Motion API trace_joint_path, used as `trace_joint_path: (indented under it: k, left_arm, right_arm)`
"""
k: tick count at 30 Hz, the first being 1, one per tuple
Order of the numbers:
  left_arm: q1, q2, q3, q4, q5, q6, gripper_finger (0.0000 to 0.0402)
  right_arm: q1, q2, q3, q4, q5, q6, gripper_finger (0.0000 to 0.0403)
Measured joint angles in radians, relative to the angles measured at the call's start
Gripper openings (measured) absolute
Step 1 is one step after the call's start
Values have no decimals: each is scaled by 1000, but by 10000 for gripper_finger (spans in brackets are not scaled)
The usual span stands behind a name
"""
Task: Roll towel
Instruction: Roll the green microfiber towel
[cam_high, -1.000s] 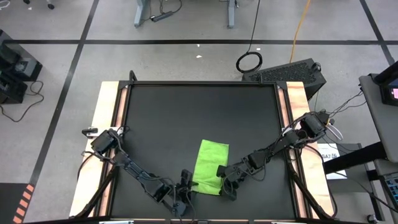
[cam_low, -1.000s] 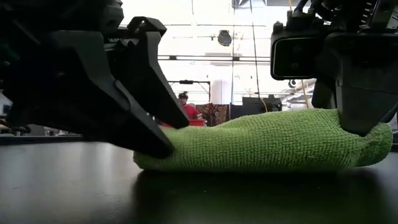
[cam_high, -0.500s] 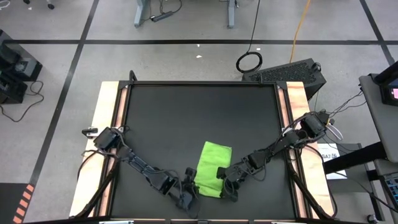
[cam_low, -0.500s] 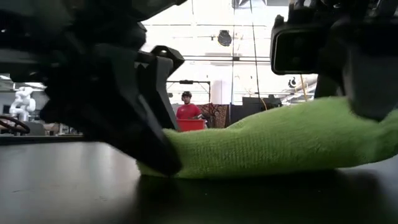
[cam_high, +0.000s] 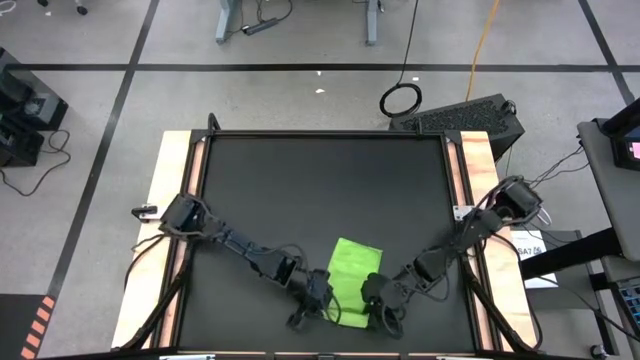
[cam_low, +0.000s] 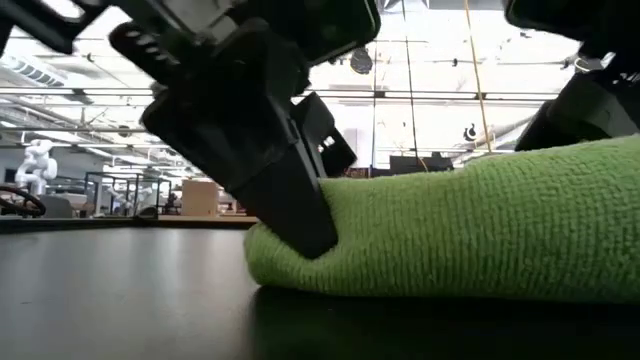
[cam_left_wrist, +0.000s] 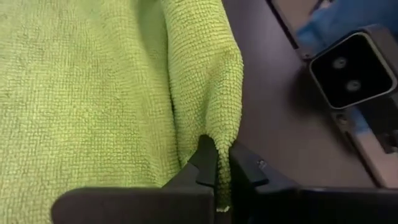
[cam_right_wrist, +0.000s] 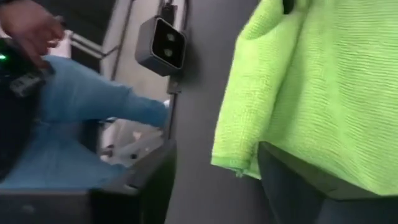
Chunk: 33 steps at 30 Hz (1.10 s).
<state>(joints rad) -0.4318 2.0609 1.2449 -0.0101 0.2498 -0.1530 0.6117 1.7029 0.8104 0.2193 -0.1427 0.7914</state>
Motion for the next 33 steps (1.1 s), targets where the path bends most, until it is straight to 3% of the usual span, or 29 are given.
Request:
trace_joint_path:
  k: [5,11,13,17,25,33]
  left_arm:
    - [40,1,0,2,101,-22,11]
    - [47,1,-1,4,116,-25,10]
    - [47,1,-1,3,117,-26,10]
    - [47,1,-1,3,117,-45,11]
    - [50,1,-1,5,120,-52,12]
    - [50,1,-2,31,157,-78,13]
  right_arm:
    - [37,-49,0,-90,162,-10,240]
    - [33,-103,0,-265,398,31,222]
    - [16,-108,0,-298,431,31,210]
    - [-37,-72,0,-362,422,0,186]
    - [-112,40,3,-298,332,-77,142]
    - [-163,85,5,-280,320,-141,103]
